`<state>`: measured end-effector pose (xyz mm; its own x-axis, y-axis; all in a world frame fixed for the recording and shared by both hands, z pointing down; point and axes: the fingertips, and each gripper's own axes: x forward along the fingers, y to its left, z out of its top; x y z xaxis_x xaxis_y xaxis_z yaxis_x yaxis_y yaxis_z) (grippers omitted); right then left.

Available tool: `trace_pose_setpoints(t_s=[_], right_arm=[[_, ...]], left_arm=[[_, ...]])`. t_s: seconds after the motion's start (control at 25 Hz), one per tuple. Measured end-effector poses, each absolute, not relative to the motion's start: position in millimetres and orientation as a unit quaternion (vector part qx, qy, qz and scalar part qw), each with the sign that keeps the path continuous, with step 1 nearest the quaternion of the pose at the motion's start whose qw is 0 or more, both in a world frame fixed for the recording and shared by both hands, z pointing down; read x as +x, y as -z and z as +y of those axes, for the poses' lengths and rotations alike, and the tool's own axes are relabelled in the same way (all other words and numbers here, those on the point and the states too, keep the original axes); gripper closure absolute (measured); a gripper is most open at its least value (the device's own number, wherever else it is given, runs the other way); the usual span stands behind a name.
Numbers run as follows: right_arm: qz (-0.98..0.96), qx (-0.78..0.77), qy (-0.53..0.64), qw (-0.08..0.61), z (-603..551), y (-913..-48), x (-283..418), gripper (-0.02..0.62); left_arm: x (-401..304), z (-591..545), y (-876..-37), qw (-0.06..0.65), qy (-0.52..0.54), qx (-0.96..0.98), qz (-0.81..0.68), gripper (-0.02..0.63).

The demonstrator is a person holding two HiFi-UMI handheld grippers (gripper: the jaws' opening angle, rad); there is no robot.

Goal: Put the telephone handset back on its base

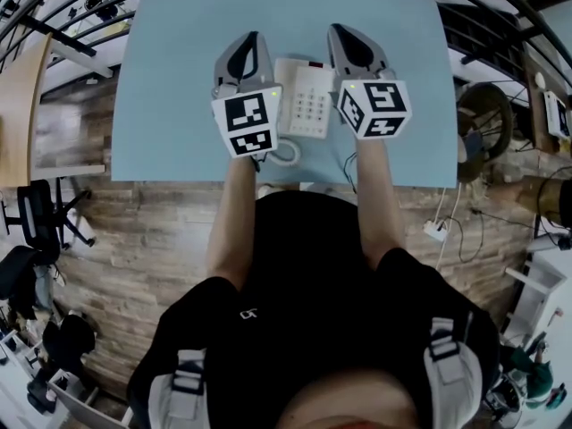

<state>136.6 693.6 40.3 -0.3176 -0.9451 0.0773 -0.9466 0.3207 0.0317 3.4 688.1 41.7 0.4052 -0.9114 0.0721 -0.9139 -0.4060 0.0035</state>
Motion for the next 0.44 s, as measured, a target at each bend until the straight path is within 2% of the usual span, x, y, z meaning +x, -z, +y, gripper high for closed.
trace_pose_setpoints(t_s=[0.44], right_arm=[[-0.818,0.572,-0.014,0.060,686,-56,125,0.600]], left_arm=[[-2,677,-66,0.043,-0.058,0.835,-0.546,0.606]])
